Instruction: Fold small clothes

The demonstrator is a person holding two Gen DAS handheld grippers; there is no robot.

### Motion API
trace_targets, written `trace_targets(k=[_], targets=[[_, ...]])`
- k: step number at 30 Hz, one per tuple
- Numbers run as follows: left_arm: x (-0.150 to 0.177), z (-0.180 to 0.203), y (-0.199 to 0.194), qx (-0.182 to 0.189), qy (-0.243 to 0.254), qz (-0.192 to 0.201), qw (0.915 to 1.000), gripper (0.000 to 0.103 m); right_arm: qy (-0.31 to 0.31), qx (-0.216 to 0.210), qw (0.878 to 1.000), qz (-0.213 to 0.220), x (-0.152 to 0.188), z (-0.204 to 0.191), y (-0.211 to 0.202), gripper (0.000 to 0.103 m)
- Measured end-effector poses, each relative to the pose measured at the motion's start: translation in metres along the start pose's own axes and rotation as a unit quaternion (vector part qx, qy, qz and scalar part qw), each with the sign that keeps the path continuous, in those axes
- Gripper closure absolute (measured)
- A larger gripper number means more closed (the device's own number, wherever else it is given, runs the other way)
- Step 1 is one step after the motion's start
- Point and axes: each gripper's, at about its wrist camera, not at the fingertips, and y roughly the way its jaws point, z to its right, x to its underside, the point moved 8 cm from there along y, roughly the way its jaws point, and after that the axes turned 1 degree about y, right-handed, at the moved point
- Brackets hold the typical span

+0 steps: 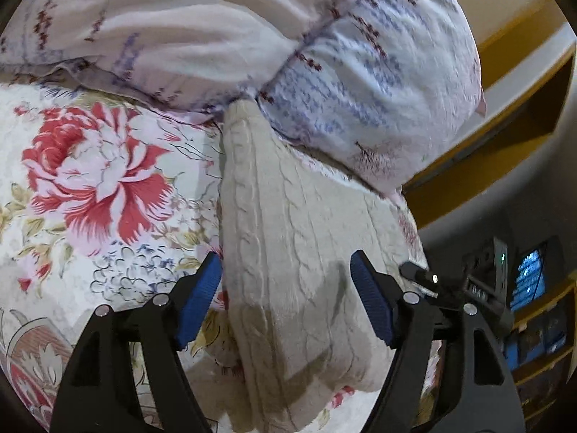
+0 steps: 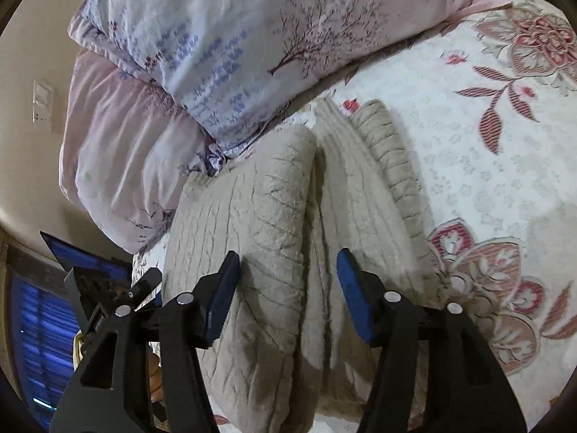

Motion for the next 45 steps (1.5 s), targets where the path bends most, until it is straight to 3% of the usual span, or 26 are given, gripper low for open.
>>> trace_targets(k=[3,8,10,12,17,20,24,29,32,35,38,42,45], targets=[[0.001,0.008,0.008,-0.009,0.031,-0.004,0.9995,0.03,0.004,-0.016,1.0,0.002,-0.006,-0.001,0.004,0.058],[0.005,0.011,0.017,-0.015,0.056,-0.007,0.9983,0.023,0.009,-0.016,1.0,0.006,-0.018,0.0,0.019,0.062],[0.004,0.01,0.021,-0.012,0.051,-0.01,0.9986,0.022,-0.003,-0.011,1.0,0.009,-0.02,-0.003,0.022,0.082],[0.005,0.008,0.018,-0.007,0.046,-0.012,0.9988,0.021,-0.031,0.002,0.999,0.027,-0.023,-0.012,0.018,0.084],[0.006,0.008,0.01,-0.001,0.053,-0.005,0.9986,0.02,-0.125,0.048,0.983,0.123,-0.042,-0.046,-0.022,0.088],[0.007,0.011,0.009,-0.001,0.063,-0.005,0.998,0.02,-0.152,0.089,0.972,0.155,-0.051,-0.048,-0.04,0.088],[0.012,0.017,0.012,0.003,0.073,-0.014,0.9972,0.02,-0.147,0.131,0.969,0.151,-0.051,-0.026,-0.039,0.088],[0.016,0.025,0.015,0.015,0.086,-0.018,0.996,0.02,-0.167,0.135,0.957,0.193,-0.054,-0.031,-0.055,0.089],[0.019,0.028,0.016,0.023,0.09,-0.023,0.9954,0.021,-0.17,0.169,0.953,0.183,-0.058,-0.017,-0.047,0.089],[0.022,0.031,0.019,0.031,0.093,-0.029,0.9948,0.022,-0.128,0.189,0.963,0.143,-0.061,0.019,-0.025,0.088],[0.025,0.033,0.021,0.036,0.097,-0.035,0.994,0.022,-0.086,0.183,0.972,0.118,-0.06,0.041,-0.014,0.082],[0.027,0.035,0.023,0.046,0.098,-0.042,0.9933,0.022,-0.057,0.161,0.974,0.146,-0.056,0.044,-0.045,0.042],[0.028,0.035,0.025,0.049,0.096,-0.046,0.9931,0.022,-0.039,0.123,0.98,0.153,-0.044,0.046,-0.069,0.04]])
